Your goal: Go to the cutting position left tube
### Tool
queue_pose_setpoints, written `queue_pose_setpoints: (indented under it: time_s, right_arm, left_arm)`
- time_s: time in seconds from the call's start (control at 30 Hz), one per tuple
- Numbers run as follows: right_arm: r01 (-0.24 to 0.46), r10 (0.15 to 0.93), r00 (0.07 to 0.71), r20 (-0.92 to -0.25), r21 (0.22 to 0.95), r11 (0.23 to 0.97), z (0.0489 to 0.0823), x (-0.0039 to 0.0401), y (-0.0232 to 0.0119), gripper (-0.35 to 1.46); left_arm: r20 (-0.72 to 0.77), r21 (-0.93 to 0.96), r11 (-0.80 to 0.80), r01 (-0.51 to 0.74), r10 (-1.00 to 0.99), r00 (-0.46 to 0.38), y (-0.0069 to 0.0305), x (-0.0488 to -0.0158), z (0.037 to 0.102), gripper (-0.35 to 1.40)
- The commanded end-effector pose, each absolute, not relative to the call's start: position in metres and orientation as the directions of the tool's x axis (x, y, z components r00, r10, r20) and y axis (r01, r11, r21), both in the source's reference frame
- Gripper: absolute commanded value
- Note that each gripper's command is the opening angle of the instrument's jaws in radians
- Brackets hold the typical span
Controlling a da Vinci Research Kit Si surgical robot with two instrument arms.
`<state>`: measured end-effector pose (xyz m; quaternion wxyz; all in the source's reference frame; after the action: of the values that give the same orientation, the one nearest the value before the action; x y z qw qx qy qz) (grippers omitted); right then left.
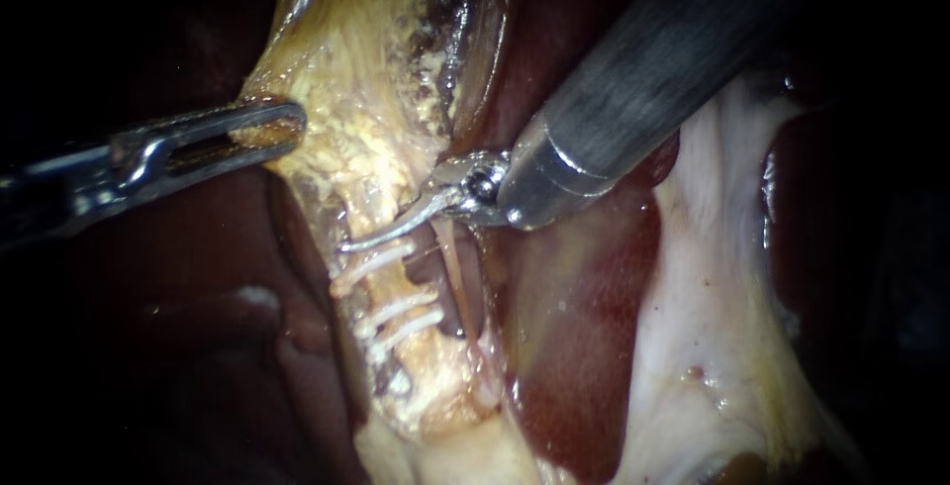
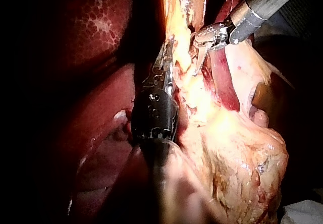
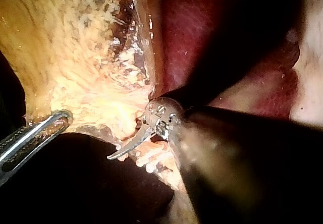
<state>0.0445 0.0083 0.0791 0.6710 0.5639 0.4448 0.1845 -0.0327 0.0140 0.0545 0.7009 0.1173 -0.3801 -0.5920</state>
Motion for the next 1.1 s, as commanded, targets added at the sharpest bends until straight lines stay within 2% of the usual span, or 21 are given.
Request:
queue_pose_setpoints:
  time_s: [0.03,1.1]
  right_arm:
    - [0.254,0.749,0.536,-0.389,0.921,0.297,0.0791,0.0445,0.0084,1.26]
    - [0.288,0.759,0.519,-0.394,0.916,0.278,0.0782,0.0448,0.0078,1.29]
  left_arm:
    - [0.394,0.614,0.272,0.741,-0.919,0.01,0.014,-0.0326,0.0545,-0.35]
    - [0.393,0.616,0.272,0.74,-0.919,0.011,0.0142,-0.0324,0.0544,-0.35]
